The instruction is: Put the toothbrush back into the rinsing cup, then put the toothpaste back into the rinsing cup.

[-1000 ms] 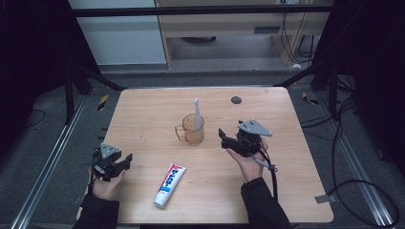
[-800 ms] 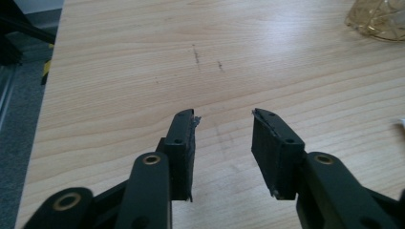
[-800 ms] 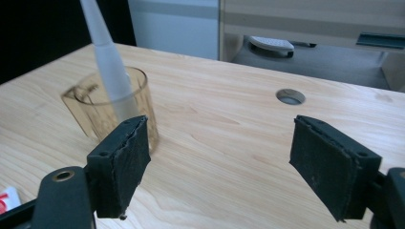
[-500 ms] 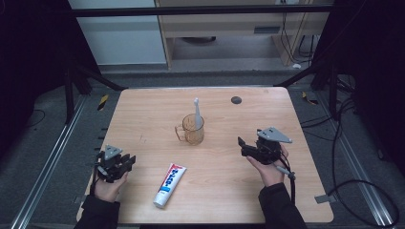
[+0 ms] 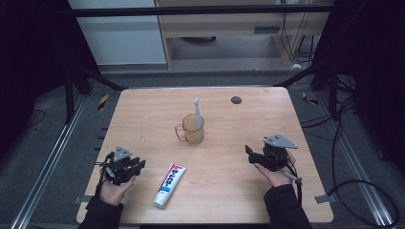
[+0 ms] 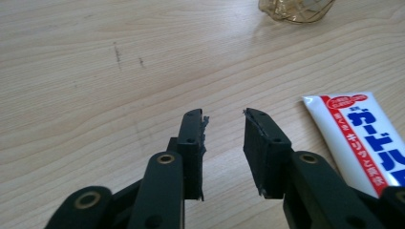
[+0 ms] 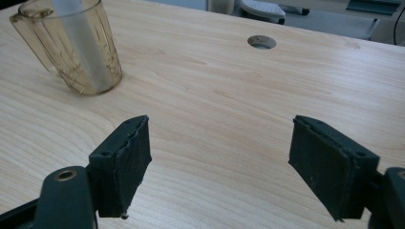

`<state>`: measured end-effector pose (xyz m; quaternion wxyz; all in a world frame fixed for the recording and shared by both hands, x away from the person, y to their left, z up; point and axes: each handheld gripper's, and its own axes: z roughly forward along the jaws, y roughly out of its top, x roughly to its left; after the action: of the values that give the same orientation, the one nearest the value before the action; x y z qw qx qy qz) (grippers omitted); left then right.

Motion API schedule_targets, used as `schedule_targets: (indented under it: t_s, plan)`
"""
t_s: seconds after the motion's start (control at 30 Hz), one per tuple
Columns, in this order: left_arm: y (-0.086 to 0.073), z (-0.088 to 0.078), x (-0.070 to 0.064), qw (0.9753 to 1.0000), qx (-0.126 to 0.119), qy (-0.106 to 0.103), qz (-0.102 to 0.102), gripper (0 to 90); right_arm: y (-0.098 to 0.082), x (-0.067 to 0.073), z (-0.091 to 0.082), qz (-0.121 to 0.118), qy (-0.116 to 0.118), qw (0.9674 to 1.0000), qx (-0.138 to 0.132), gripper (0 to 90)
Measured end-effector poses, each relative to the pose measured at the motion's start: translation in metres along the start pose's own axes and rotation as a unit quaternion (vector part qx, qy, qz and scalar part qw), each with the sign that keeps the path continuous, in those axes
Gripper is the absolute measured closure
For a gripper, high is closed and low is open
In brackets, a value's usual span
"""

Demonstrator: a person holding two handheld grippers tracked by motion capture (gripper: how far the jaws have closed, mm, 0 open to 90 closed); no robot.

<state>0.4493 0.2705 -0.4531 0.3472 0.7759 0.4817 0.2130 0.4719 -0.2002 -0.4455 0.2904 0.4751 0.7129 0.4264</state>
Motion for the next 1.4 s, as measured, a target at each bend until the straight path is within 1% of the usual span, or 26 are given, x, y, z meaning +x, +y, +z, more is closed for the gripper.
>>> schedule_targets:
  t_s: [0.07,0.2,0.3,0.37,0.43,0.5,0.57,0.67,0.77,0.8,0.83,0.9,1.03,1.2,1.4]
  plan:
    - [0.003,-0.001,-0.005,1.0000,0.000,-0.004,0.004,64.2,-0.002,0.000,0.001,-0.008,-0.001,1.0000,0.004,21.2]
    - [0.007,-0.002,-0.016,0.9998,-0.001,-0.014,0.013,58.9,-0.005,-0.002,0.002,-0.013,-0.006,0.9998,0.011,20.6]
    - [0.011,-0.003,-0.028,0.9994,-0.002,-0.026,0.021,54.0,-0.007,-0.006,0.001,-0.008,-0.009,0.9998,0.014,20.3]
    - [0.014,-0.003,-0.034,0.9992,-0.001,-0.031,0.024,51.4,-0.009,-0.008,0.002,-0.009,-0.014,0.9997,0.018,20.1]
    - [0.016,-0.003,-0.042,0.9988,-0.001,-0.038,0.031,49.9,-0.010,-0.011,0.002,-0.009,-0.017,0.9996,0.023,19.9]
    - [0.018,-0.003,-0.048,0.9984,0.003,-0.044,0.036,47.9,-0.011,-0.012,0.003,-0.007,-0.019,0.9995,0.025,19.7]
    - [0.018,-0.006,-0.054,0.9978,0.002,-0.049,0.045,46.4,-0.011,-0.013,0.003,-0.002,-0.019,0.9995,0.026,19.3]
    - [0.022,-0.008,-0.059,0.9975,-0.002,-0.056,0.044,44.6,-0.013,-0.013,0.004,-0.003,-0.021,0.9993,0.030,19.2]
    - [0.024,-0.007,-0.066,0.9969,0.005,-0.060,0.051,43.6,-0.013,-0.013,0.005,-0.010,-0.022,0.9991,0.035,18.8]
    - [0.024,-0.007,-0.067,0.9968,0.005,-0.060,0.053,43.2,-0.013,-0.013,0.004,-0.008,-0.021,0.9992,0.034,18.7]
    - [0.025,-0.007,-0.069,0.9966,0.008,-0.060,0.056,42.8,-0.012,-0.013,0.003,-0.005,-0.020,0.9992,0.033,18.6]
    - [0.027,-0.006,-0.072,0.9962,0.013,-0.061,0.060,41.7,-0.011,-0.013,0.003,-0.006,-0.020,0.9993,0.032,18.3]
    - [0.030,-0.003,-0.077,0.9957,0.025,-0.065,0.061,40.5,-0.011,-0.013,0.005,-0.006,-0.020,0.9991,0.036,17.9]
    - [0.032,0.001,-0.080,0.9954,0.040,-0.068,0.055,39.4,-0.011,-0.014,0.006,-0.006,-0.018,0.9990,0.039,17.5]
    - [0.032,0.007,-0.085,0.9937,0.064,-0.068,0.062,38.1,-0.011,-0.014,0.006,-0.007,-0.016,0.9990,0.041,17.5]
